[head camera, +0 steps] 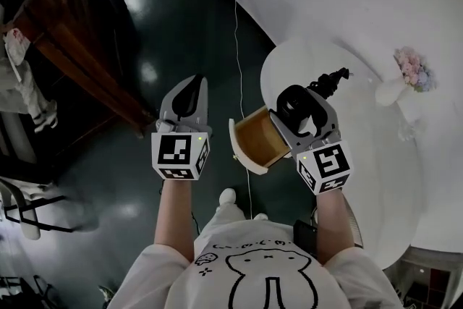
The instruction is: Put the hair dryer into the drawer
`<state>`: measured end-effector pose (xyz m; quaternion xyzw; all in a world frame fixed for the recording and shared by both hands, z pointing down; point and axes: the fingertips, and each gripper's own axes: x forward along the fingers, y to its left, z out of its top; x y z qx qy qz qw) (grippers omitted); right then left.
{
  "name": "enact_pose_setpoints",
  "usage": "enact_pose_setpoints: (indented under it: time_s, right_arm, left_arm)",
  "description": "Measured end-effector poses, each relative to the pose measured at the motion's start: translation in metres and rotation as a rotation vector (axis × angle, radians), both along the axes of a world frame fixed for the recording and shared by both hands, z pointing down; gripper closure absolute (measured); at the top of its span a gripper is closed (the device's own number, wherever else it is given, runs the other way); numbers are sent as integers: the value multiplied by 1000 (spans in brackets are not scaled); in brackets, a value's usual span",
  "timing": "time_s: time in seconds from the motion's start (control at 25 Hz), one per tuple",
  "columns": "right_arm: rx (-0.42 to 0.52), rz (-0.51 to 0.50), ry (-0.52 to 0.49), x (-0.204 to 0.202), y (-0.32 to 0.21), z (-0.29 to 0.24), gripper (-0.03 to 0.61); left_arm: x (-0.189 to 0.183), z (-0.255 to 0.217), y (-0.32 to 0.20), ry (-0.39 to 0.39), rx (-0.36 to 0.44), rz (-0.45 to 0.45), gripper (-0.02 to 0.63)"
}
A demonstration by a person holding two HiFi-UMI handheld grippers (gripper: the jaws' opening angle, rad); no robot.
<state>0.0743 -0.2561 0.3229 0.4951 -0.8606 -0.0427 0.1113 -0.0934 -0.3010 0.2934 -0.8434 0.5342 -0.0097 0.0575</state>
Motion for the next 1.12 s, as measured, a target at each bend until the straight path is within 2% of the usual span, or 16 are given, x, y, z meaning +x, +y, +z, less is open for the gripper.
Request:
enact_pose_setpoints:
  time_s: [0.36, 0.6, 0.88, 1.12]
  right_arm:
    - [-61, -93, 51, -72, -47, 30, 239]
    - [-126, -176, 95, -107, -61, 63, 239]
    - [-270, -400, 145, -126, -47, 113, 239]
    - [-381, -607, 234, -126, -26, 155, 239]
  left_arm:
    - [-49, 19, -48, 9, -41, 7, 592]
    - [-68, 41, -72, 24, -88, 8, 592]
    - [-69, 64, -76, 23, -148, -18, 592]
    - [-70, 77, -69, 12, -184, -56, 592]
